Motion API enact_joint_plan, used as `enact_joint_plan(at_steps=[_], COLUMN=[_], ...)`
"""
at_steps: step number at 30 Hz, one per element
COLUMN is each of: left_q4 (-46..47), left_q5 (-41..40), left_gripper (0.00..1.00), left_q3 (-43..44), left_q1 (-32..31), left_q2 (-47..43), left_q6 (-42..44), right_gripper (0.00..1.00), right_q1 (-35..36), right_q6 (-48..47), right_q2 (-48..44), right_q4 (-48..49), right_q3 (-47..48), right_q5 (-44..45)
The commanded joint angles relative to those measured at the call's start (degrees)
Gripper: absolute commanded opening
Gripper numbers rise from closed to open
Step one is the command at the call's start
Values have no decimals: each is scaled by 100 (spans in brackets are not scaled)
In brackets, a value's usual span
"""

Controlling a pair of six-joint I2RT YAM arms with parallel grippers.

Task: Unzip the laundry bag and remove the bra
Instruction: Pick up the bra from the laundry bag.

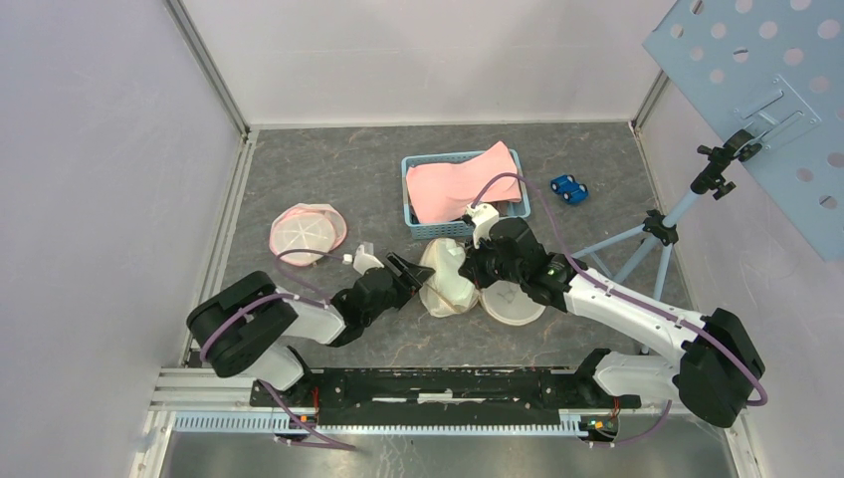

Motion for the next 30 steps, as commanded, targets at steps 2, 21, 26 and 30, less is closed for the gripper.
enact_joint_plan(at_steps=[2,21,26,30], left_q4=[1022,-2368,-2508,-2579], left_q5=[178,-23,-49,-67], left_gripper=[77,80,80,80], left_q3=[75,1169,1156,1147], left_q1=[37,100,105,103], left_q2=[355,276,291,301], left_q6=[-191,192,138,120], right_gripper=[0,0,0,0], right_q1=[10,-70,-89,-107], right_q6=[-66,-295,-424,-572], right_q2=[-3,-192,-317,-397], right_q4=[93,-517,-776,-1039], right_q3=[274,1205,1605,2004], right_q5=[68,257,530,724])
